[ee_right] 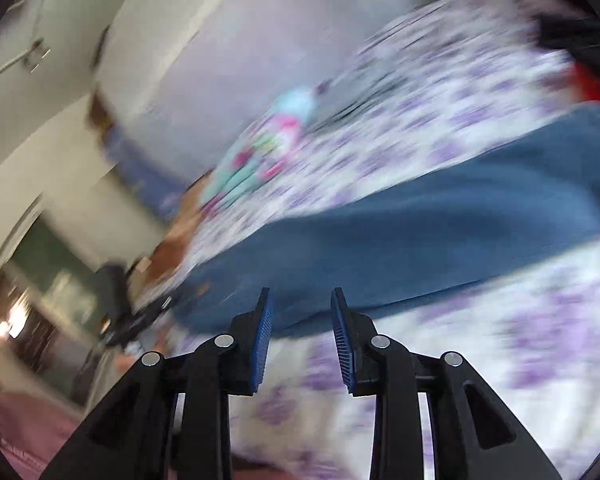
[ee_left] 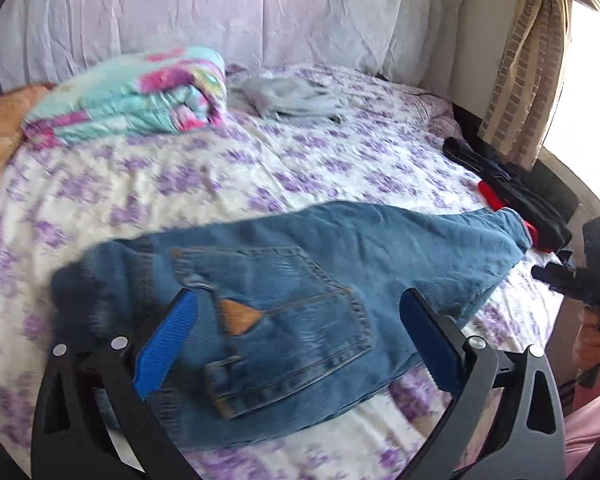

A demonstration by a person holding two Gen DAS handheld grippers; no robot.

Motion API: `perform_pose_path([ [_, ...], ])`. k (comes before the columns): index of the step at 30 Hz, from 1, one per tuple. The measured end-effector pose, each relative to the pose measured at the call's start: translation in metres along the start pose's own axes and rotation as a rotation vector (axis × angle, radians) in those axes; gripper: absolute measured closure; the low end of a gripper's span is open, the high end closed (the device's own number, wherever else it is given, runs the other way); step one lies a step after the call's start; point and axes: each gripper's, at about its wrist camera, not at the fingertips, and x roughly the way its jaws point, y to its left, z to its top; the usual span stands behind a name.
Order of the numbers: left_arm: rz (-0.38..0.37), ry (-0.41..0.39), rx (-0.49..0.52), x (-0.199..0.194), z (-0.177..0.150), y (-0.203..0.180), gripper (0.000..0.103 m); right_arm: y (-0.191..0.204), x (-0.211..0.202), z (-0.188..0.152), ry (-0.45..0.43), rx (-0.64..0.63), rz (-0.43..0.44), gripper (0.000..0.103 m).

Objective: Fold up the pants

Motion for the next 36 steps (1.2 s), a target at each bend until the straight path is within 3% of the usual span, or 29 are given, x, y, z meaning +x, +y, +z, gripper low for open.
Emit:
perform_pose_path([
  [2,0.045,-0.026,0.02,-0.012,-0.001,0.005,0.004,0.027,0.036,-0.004,0.056,-0.12,-0.047,0.072],
  [4,0.118,-0.041,0.037,-0.023,-0.004,0.012,0.004,0.059,0.064,-0.01,0.079,-0.323,-0.13,0.072],
  [7,0.169,-0.021,0.042,-0.029,-0.013,0.021,0.004,0.088,0.096,-0.017,0.12,-0.533,-0.217,0.072],
  [13,0.189,0.014,0.079,-0.032,-0.03,0.03,0.004,0.112,0.134,-0.031,0.189,-0.755,-0.314,0.073],
  [18,0.218,0.041,0.085,-0.037,-0.041,0.041,0.004,0.119,0.153,-0.04,0.188,-0.872,-0.398,0.075],
  [21,0.229,0.049,0.055,-0.038,-0.045,0.053,0.004,0.125,0.16,-0.044,0.177,-0.912,-0.42,0.091],
  [24,0.201,0.042,0.001,-0.037,-0.047,0.064,0.004,0.139,0.159,-0.048,0.129,-0.969,-0.473,0.096],
  [28,0.197,0.02,-0.051,-0.037,-0.047,0.074,0.004,0.154,0.15,-0.055,0.088,-0.976,-0.413,0.098],
  [33,0.21,0.029,-0.085,-0.035,-0.044,0.082,0.004,0.14,0.167,-0.072,0.135,-0.985,-0.46,0.094],
  [36,0.211,-0.012,-0.073,-0.048,-0.036,0.076,0.004,0.142,0.144,-0.058,0.099,-0.906,-0.354,0.08],
])
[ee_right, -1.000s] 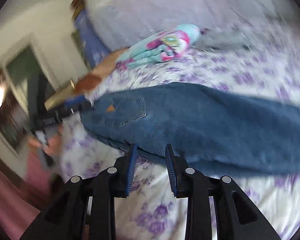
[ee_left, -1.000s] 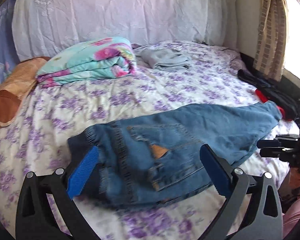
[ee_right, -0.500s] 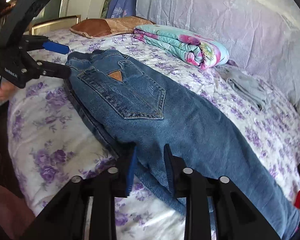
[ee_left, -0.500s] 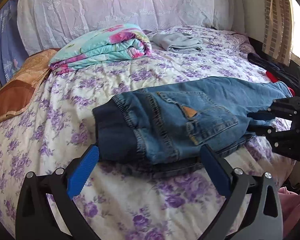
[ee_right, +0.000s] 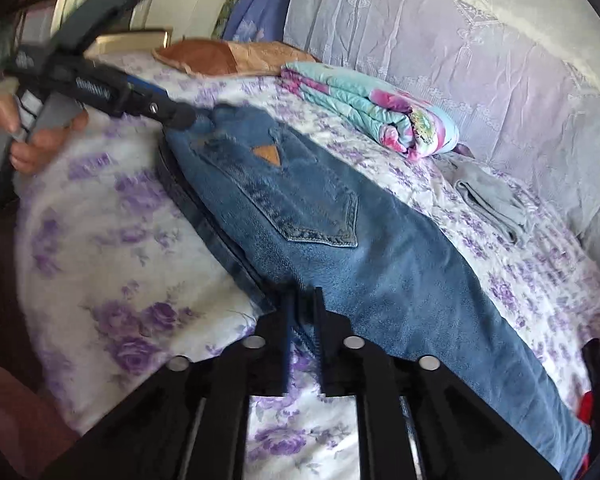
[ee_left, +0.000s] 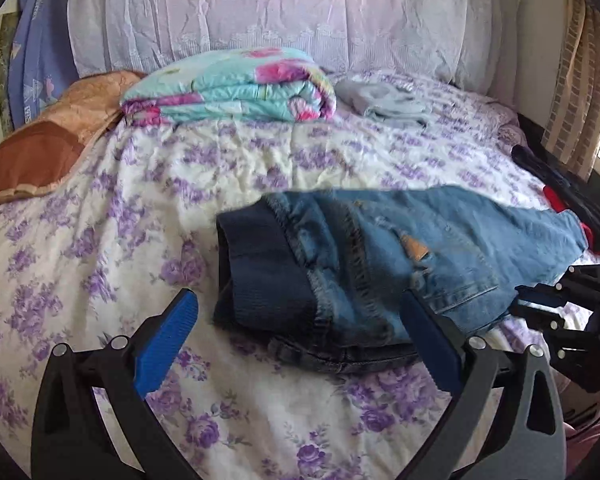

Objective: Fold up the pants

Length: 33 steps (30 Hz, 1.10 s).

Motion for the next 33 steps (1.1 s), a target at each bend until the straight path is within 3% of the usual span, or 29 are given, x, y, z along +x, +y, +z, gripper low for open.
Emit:
perform_pose_path([
  [1,-0.018,-0.026,0.005,-0.006,0.004,-0.004,0.004,-0.013,-0.01,0.002,-0.036,0.065,0.005,0.072],
  [4,-0.105,-0.086,0.038,-0.013,0.017,-0.027,0.004,-0.043,-0.013,-0.003,-0.052,0.217,0.012,0.064],
  [7,-0.223,-0.069,0.091,0.003,0.02,-0.056,0.004,-0.069,0.025,-0.025,0.17,0.37,0.084,0.056],
  [8,-0.221,0.0,0.125,0.021,0.014,-0.068,0.004,-0.076,0.034,-0.035,0.208,0.407,0.124,0.056],
  [9,-0.191,0.06,0.146,0.035,0.009,-0.073,0.004,-0.08,0.03,-0.038,0.182,0.426,0.153,0.056],
  [10,-0.129,0.13,0.179,0.051,0.0,-0.078,0.004,-0.083,0.026,-0.038,0.185,0.435,0.177,0.056],
  [12,-0.083,0.13,0.235,0.051,-0.008,-0.083,0.004,-0.096,0.017,-0.033,0.178,0.467,0.23,0.055],
  [14,-0.138,0.131,0.243,0.037,0.005,-0.086,0.004,-0.116,0.006,-0.025,0.13,0.506,0.26,0.049],
  [17,-0.216,0.039,0.218,0.02,0.038,-0.098,0.004,-0.144,0.007,0.002,0.08,0.502,0.271,0.048],
  [21,-0.332,0.072,0.196,0.047,0.06,-0.122,0.004,-0.172,0.03,0.033,0.067,0.451,0.271,0.038],
  [24,-0.347,0.238,0.197,0.093,0.043,-0.138,0.004,-0.187,0.06,0.046,0.124,0.419,0.29,0.038],
  [25,-0.333,0.257,0.203,0.101,0.034,-0.138,0.004,-0.19,0.071,0.048,0.151,0.417,0.305,0.038],
  [29,-0.32,0.182,0.299,0.095,0.017,-0.141,0.004,-0.191,0.112,0.047,0.295,0.389,0.386,0.038],
  [31,-0.352,0.18,0.274,0.096,0.016,-0.138,0.004,-0.183,0.121,0.045,0.341,0.361,0.432,0.038],
  [33,-0.393,0.178,0.243,0.097,0.019,-0.132,0.004,-0.166,0.113,0.048,0.333,0.294,0.468,0.038],
])
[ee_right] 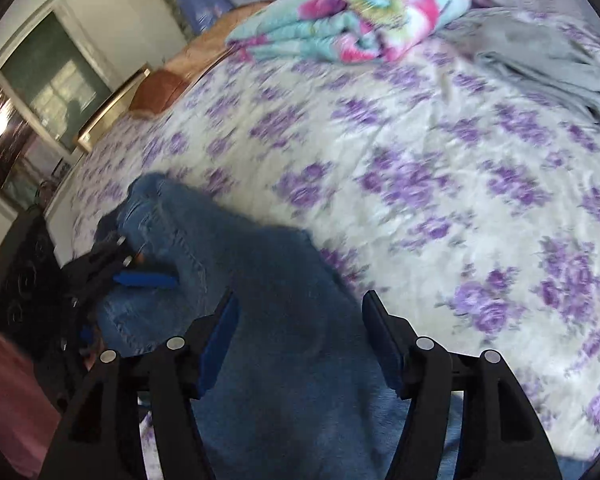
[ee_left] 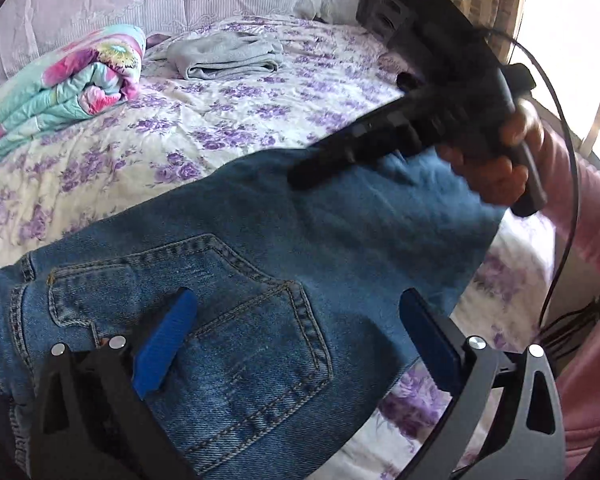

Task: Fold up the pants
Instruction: 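Grasp the leg cuffs with the right tool and fold them toward the left tool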

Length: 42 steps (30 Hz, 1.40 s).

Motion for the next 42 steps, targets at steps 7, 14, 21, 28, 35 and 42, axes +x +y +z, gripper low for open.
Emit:
perform_pose_path([
  [7,-0.027,-0.002,-0.002,0.002,0.004,0.0,0.004,0.05,-0.001,-0.02,0.085,-0.328,0.008,0.037],
  [14,-0.032,-0.004,-0.007,0.002,0.004,0.002,0.004,-0.021,-0.016,0.035,0.042,-0.065,0.179,0.053],
  [21,-0.035,-0.005,-0.008,0.002,0.004,0.003,0.004,-0.025,0.021,0.048,0.237,-0.361,0.068,0.064],
  [28,-0.034,-0.004,-0.009,0.003,0.004,0.002,0.004,0.006,0.047,0.04,0.265,-0.566,0.194,0.071],
  [35,-0.034,-0.005,-0.01,0.003,0.004,0.003,0.004,-0.003,0.056,0.055,0.224,-0.602,0.268,0.075],
  [42,-0.023,0.003,-0.005,0.007,0.007,0.003,0.004,-0.046,0.075,0.066,0.228,-0.311,0.409,0.091],
])
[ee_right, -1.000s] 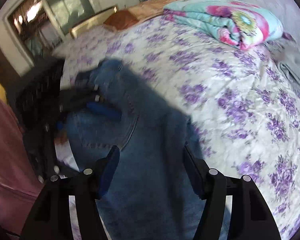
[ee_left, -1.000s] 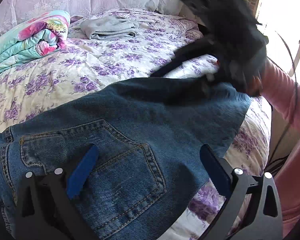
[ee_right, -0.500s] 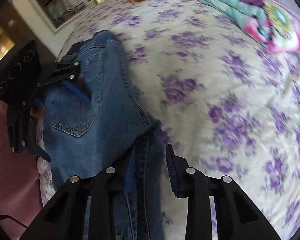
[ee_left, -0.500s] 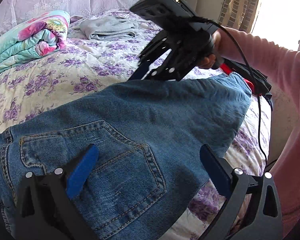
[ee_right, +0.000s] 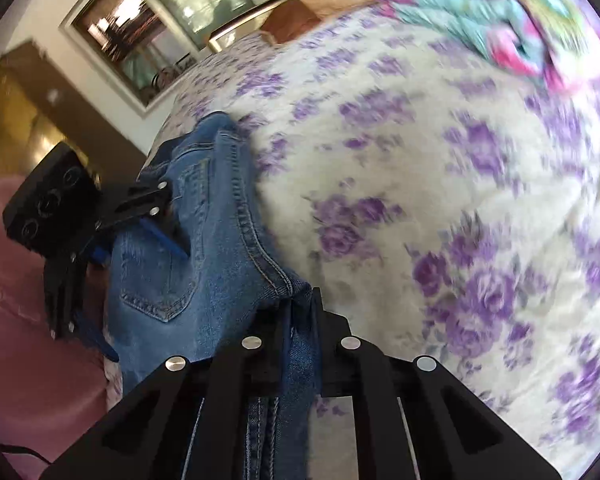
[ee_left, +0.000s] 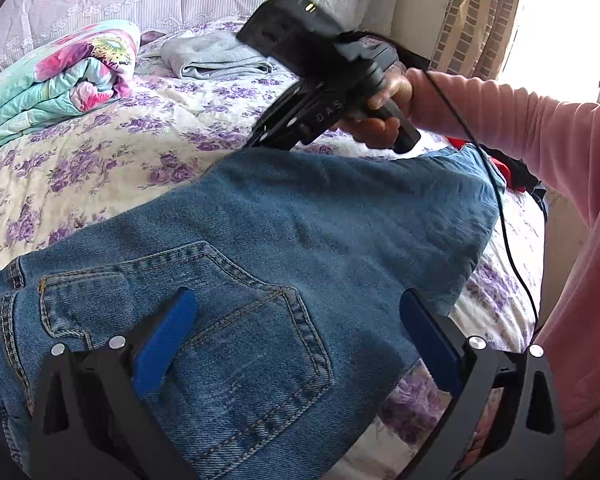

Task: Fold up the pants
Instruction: 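Grasp the leg cuffs with the right tool and fold them toward the left tool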

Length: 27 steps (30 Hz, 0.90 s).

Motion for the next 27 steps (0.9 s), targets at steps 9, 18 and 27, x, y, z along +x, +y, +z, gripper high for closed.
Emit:
perform_pose_path([
  [9,0.009,0.002,0.008,0.001,0.0,-0.001,0.004,0.023,-0.049,-0.006,-0.076,0.068,-0.274,0.074],
  [18,0.023,0.004,0.017,0.001,0.0,-0.003,0.004,0.076,-0.048,-0.054,-0.12,0.096,-0.145,0.073],
  [27,0.033,0.007,0.026,0.001,0.0,-0.003,0.004,0.064,-0.096,-0.096,-0.409,0.365,-0.363,0.092],
])
